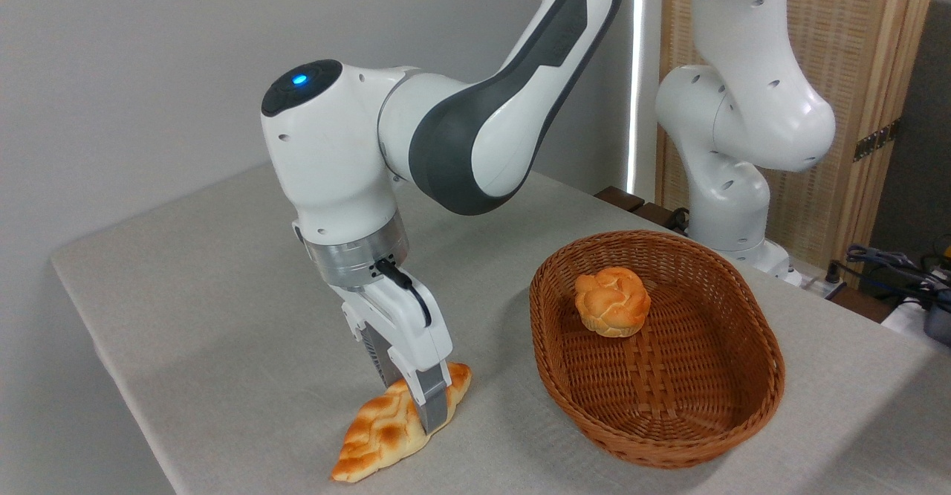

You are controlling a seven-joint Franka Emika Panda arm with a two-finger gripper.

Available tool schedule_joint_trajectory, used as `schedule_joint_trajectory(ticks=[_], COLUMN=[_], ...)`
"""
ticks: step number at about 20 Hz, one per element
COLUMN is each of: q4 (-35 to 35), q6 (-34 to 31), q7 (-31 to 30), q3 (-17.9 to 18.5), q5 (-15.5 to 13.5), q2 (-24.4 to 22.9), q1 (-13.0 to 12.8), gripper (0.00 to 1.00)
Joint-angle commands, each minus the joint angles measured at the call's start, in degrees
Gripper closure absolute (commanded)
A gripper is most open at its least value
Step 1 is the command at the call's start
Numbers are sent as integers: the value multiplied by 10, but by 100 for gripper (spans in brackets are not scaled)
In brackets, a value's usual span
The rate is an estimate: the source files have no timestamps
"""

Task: Put bread into the basket
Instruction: 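Close the gripper around the middle of the braided loaf, then lift the braided loaf and carry it over the woven basket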

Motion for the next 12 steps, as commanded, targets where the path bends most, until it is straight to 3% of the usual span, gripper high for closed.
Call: schedule_joint_trajectory(ticks=[1,6,12], q4=[2,18,92], q6=[9,-3,-123], q7=[-1,-3,24], q3=[3,3,4], q5=[7,6,7], q2=[-3,-10,-34], q1=[-4,0,2], gripper=[95,95,95])
